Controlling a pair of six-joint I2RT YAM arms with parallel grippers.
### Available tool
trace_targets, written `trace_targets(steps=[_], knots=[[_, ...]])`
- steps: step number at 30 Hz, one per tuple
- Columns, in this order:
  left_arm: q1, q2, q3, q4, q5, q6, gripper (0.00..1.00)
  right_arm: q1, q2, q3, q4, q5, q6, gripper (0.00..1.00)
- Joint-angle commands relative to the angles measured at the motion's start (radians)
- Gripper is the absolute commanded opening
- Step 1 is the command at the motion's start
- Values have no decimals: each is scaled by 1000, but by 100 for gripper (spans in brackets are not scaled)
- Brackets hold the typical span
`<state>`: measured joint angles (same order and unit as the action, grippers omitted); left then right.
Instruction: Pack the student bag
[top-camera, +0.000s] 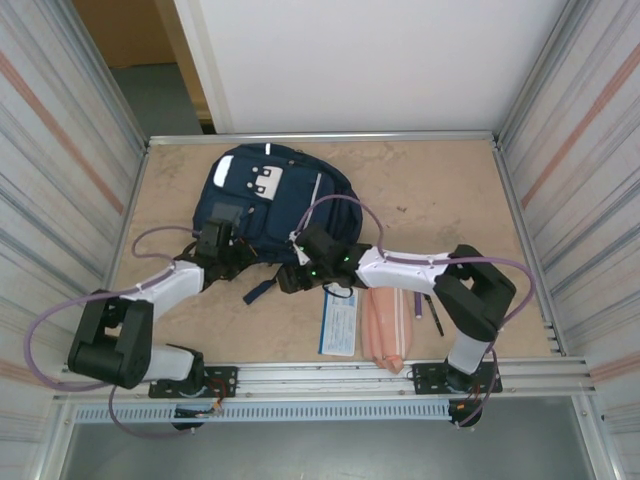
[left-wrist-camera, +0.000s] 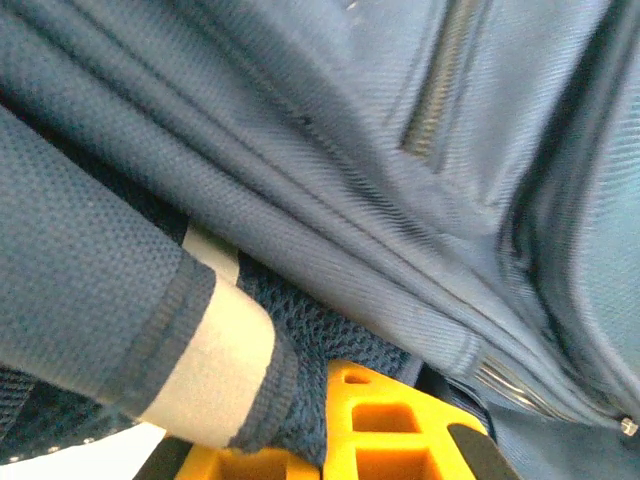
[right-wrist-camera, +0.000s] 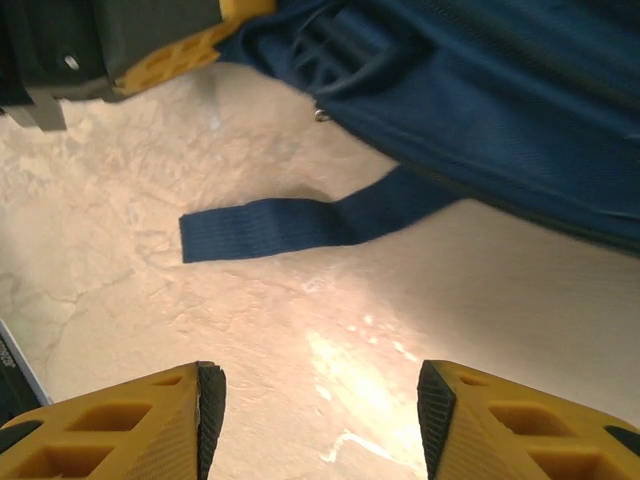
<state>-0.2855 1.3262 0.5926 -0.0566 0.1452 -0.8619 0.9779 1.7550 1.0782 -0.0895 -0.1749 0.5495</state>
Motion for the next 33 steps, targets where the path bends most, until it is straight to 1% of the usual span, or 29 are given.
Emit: trace_targets(steps=[1,3,5,10,14,16,19,21,22,23,25,29,33], knots=[[-35,-116,80,-95,30,-1,0,4,44,46,59,14,8,54],[-53,-158,92,-133,25,-18,0,12,68,48,84,60,-12,54],[-54,-180,92,-145,48,-36,0,16,101,68,89,111,-18,54],[-53,-188,92,-153,94,-64,0,27,136,136,83,172,8,55],[-54,-183,86,-142,110,-76,0,49,141,177,18,359,84,56],[-55,-180,82,-130,125,-92,0,49,151,194,4,403,110,56],[-56,-175,81,-123,146,-107,0,54,170,226,-19,468,156,53],[-55,-174,85,-125,152,-106,0,64,180,252,-34,518,163,46],[-55,-173,84,-128,153,-106,0,69,183,262,-41,535,163,40],[-55,-173,84,-130,154,-107,0,71,185,271,-47,548,164,32],[-55,-174,84,-130,154,-109,0,75,187,279,-53,564,165,20],[-55,-182,86,-136,140,-108,0,80,179,275,-86,566,185,0],[-45,-196,87,-162,95,-96,0,81,150,253,-142,541,208,0]])
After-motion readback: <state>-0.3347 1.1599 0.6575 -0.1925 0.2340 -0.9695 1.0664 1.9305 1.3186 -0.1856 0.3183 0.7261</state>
